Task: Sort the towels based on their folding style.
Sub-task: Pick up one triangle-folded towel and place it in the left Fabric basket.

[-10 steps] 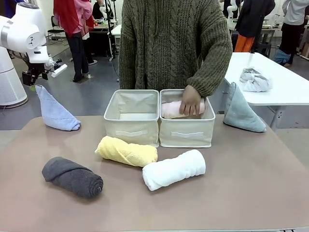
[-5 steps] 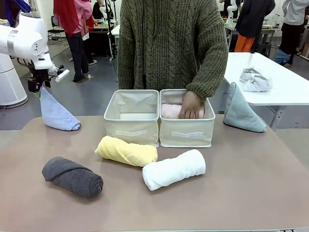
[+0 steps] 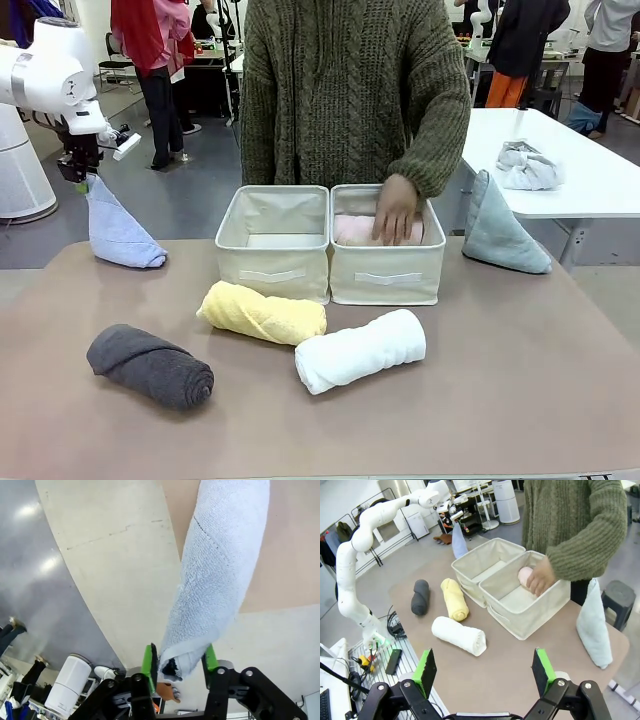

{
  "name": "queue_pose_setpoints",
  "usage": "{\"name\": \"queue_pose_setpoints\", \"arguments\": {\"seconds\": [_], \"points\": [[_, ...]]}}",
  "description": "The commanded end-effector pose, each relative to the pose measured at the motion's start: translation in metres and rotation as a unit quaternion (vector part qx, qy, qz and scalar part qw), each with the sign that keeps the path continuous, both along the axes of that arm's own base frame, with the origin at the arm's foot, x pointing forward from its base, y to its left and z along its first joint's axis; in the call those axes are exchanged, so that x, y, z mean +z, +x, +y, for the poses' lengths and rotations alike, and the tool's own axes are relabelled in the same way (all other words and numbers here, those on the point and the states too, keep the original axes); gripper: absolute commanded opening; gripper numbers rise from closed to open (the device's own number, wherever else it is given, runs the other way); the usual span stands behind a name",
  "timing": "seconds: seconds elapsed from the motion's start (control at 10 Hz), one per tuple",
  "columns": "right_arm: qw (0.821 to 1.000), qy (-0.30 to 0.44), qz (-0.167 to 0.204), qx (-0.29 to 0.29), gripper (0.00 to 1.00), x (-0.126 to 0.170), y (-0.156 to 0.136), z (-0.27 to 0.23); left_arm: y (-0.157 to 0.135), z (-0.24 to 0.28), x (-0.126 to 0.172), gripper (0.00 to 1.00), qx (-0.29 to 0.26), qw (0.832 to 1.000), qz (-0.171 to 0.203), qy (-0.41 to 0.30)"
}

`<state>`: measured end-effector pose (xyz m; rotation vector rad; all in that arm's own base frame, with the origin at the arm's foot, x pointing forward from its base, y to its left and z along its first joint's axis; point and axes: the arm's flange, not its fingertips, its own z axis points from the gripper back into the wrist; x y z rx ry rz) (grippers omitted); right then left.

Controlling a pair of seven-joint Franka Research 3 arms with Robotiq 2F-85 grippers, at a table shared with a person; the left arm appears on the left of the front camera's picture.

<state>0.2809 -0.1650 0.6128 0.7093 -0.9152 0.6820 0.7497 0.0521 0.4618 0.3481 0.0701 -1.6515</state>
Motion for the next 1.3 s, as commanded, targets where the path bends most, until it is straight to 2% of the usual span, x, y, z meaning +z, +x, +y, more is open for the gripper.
{"name": "queue_pose_setpoints", "arguments": {"seconds": [0.0, 0.1, 0.7, 0.8, 0.9, 1.0, 1.2], "points": [[1.000, 0.008, -0.009, 0.006, 1.00, 0.001, 0.002, 0.000, 0.003, -0.001, 0.004, 0.07, 0.013, 1.000, 0.001, 0.011], [1.000, 0.008, -0.009, 0.006, 1.00, 0.001, 0.002, 0.000, 0.001, -0.002, 0.005, 0.00, 0.010, 1.000, 0.001, 0.013], [1.000, 0.008, -0.009, 0.006, 1.00, 0.001, 0.002, 0.000, -0.013, 0.003, 0.013, 0.00, -0.006, 1.000, -0.005, 0.012], [1.000, 0.008, -0.009, 0.006, 1.00, 0.001, 0.002, 0.000, -0.025, 0.001, 0.025, 0.00, 0.025, 1.000, -0.006, 0.007], [1.000, 0.008, -0.009, 0.006, 1.00, 0.001, 0.002, 0.000, -0.041, -0.001, 0.042, 0.00, 0.046, 0.999, 0.008, 0.003], [1.000, 0.008, -0.009, 0.006, 1.00, 0.001, 0.002, 0.000, -0.070, 0.001, 0.077, 0.00, 0.054, 0.999, -0.003, -0.005], [1.000, 0.008, -0.009, 0.006, 1.00, 0.001, 0.002, 0.000, -0.143, 0.007, 0.139, 0.00, 0.050, 0.998, -0.048, -0.012]]}}
